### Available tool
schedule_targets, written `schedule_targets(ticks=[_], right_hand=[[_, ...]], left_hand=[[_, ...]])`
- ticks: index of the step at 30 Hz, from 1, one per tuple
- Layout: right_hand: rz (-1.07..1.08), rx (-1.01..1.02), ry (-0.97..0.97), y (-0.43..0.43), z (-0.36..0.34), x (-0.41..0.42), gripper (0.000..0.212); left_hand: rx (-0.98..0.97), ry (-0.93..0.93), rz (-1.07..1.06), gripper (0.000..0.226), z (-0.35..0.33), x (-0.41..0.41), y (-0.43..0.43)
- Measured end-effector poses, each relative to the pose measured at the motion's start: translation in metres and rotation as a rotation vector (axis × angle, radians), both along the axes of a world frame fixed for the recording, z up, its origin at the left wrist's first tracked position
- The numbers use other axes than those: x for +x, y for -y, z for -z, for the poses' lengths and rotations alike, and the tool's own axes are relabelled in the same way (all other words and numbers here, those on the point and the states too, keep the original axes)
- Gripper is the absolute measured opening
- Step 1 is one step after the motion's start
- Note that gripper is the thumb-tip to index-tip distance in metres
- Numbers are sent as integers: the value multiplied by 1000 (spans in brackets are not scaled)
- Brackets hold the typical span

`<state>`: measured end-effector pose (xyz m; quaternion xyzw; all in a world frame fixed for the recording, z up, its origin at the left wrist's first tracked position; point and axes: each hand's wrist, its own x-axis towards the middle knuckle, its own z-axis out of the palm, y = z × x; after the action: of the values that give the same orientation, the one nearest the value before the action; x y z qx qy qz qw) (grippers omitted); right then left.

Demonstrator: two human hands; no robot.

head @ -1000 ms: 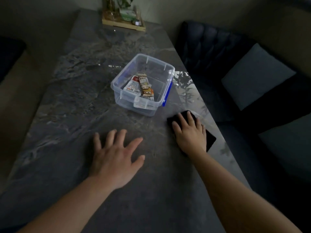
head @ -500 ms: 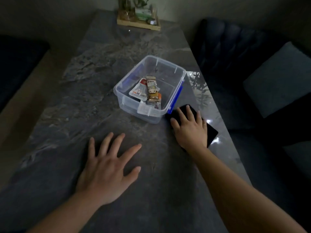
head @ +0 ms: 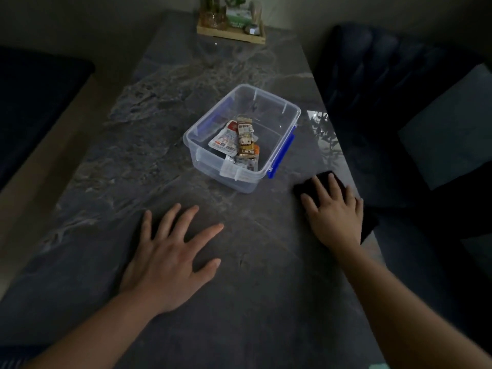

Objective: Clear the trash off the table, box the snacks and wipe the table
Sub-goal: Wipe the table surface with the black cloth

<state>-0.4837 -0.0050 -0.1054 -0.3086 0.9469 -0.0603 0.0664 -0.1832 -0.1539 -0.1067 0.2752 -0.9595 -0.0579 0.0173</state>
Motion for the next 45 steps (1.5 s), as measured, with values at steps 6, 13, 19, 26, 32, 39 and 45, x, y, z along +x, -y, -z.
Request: schedule_targets(ticks=[6,13,19,26,32,39,45], right_hand=[[-321,-18,-94,-70,15,90,59],[204,-27,73,-46,-4,-1,61],[81,-22,-3,-87,-1,184,68],[-427,-30,-88,-29,-7,197,63],[-484,-98,-64,91,12,245,61],[-371,-89,5,140,0,249,61],[-624,-66,-38,-19,0,302,60]], left_hand=[[-1,2,-1,63,0,1,0],[-30,-7,1,63,5,0,1],[13,31,-1,65,1,0,0],[379,-305,11,55,-21,40,32],[147,-165,-58,58,-7,148,54],[84,-89,-73,63,6,168,39],[105,-71,-42,68,4,171,42]])
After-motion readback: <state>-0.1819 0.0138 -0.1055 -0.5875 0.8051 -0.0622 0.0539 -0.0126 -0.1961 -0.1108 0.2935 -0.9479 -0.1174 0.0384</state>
